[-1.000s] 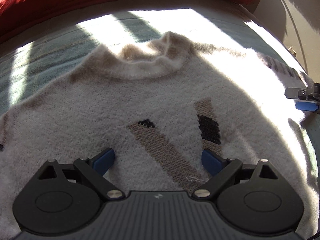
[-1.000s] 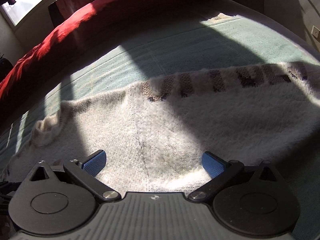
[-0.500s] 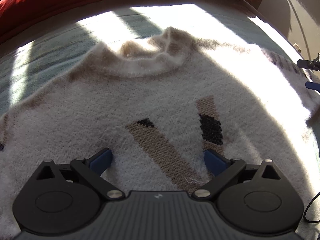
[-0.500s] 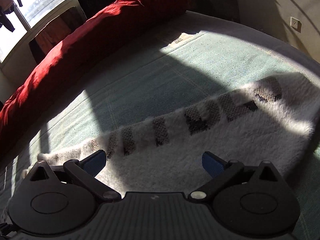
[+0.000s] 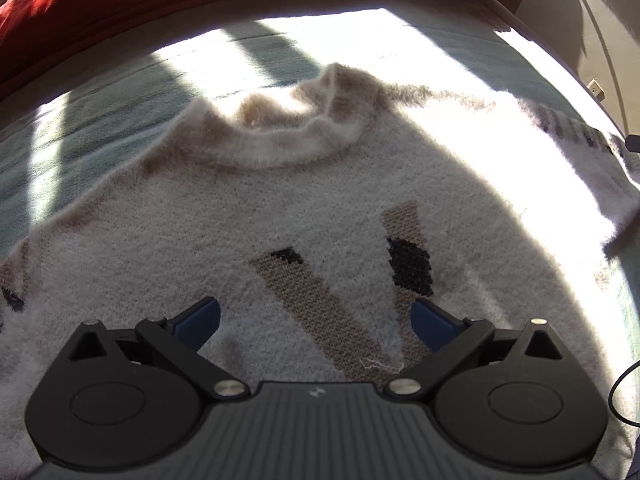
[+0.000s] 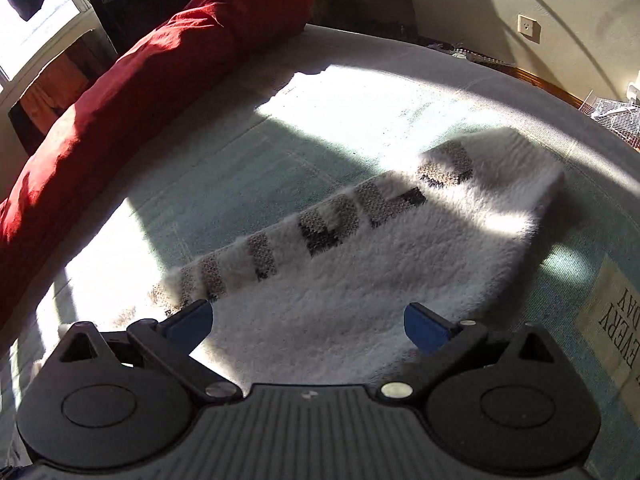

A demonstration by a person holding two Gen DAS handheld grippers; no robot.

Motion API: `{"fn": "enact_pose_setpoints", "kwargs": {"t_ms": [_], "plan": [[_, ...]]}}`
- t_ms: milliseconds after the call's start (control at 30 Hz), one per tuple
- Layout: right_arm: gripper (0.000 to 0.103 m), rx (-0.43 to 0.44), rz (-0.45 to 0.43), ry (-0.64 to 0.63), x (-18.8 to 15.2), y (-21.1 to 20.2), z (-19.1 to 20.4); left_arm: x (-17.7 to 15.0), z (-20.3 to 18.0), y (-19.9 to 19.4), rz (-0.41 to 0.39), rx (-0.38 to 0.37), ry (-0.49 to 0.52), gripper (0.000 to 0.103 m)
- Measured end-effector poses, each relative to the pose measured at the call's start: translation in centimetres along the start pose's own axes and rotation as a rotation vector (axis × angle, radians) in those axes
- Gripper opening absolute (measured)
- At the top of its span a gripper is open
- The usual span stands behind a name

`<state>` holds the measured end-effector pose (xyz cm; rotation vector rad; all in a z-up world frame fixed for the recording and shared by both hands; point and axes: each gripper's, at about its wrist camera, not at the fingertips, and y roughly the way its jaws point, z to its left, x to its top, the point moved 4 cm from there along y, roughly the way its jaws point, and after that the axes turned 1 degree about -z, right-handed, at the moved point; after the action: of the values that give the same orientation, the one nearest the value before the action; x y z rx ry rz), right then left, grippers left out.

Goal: Fold clothes

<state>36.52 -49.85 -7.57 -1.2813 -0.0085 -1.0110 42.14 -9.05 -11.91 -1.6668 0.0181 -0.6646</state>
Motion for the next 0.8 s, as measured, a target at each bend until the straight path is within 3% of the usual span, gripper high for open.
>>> {"fn": "enact_pose_setpoints", "kwargs": {"t_ms": [167,300,500,700,800], "plan": [[0.103,0.237,0.125,-0.072,-3.6,-0.1,9.1,-1.6,-1.7,-2.0,-0.018,0.043,0.13,0.101],[0.103,0.319,0.242,-0.113,-7.7,1.3,13.9,-4.9,-2.1,-1.4,0.036,0.02,0.144,0.101],[0.103,0.236,0.32,-0.23,-12.7,3.4,15.0,-8.3,-1.5,-1.8,0.0,-0.012,0.094,0.101],[0.103,0.16,0.312,-0.338,-13.8,3.8,16.1,-12.1,-0.1,-4.0,0.044,-0.053,0.035,0.101],[0.103,0.102,0.314,-0.374,-14.3,4.1,16.7,-12.8,0.6,-5.3,0.011,-0.049,0.046,0.101]]}}
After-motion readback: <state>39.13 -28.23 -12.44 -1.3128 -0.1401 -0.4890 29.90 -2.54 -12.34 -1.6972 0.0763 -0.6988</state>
